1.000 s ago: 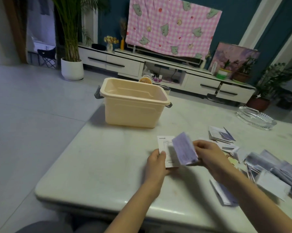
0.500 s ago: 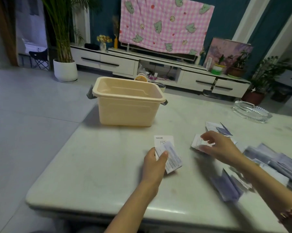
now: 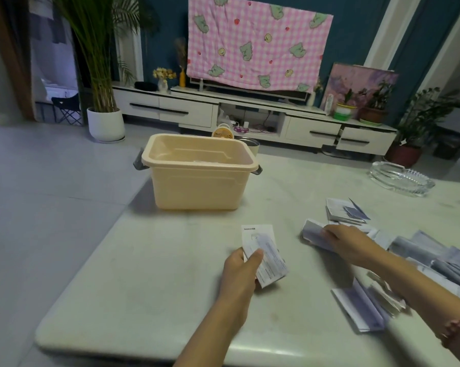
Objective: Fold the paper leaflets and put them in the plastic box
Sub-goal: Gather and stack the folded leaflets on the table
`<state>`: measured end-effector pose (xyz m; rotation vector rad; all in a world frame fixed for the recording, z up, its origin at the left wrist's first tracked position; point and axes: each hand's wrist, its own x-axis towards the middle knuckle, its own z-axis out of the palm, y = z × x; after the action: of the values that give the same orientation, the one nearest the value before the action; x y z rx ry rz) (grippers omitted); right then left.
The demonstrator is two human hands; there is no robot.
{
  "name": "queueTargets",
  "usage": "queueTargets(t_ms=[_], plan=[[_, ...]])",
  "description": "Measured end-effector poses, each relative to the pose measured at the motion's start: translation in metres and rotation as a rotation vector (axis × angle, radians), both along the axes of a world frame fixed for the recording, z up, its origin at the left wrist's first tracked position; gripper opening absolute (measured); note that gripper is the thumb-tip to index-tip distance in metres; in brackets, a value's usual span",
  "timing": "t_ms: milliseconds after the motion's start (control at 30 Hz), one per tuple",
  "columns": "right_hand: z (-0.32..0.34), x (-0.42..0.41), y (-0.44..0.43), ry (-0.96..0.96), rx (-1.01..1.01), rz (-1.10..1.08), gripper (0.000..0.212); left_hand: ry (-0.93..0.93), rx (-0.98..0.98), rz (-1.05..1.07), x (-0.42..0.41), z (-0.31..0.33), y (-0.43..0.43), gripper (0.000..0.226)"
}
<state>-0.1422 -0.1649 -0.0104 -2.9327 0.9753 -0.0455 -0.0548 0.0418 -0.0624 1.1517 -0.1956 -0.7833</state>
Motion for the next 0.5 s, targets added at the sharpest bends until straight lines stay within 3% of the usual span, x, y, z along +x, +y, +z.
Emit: queueTargets(t_ms=[167, 233, 333, 500], plan=[[0.024, 0.002, 0.013, -0.604, -0.047, -0.043, 0.029, 0.289, -0.294, -0.002, 0.009, 0.010, 0.004, 0.020], [0.035, 0.006, 0.035, -0.749, 0.169, -0.004, 0.033, 0.364, -0.377, -0.012, 0.011, 0.018, 0.005, 0.021], [0.033, 0.018, 0.069, -0.776, 0.575, -0.019, 0.032, 0.344, -0.454, -0.111, 0.013, 0.031, 0.010, 0.023], [0.013, 0.032, 0.107, -0.729, 1.005, -0.041, 0.032, 0.317, -0.503, -0.175, 0.015, 0.038, 0.017, 0.031]])
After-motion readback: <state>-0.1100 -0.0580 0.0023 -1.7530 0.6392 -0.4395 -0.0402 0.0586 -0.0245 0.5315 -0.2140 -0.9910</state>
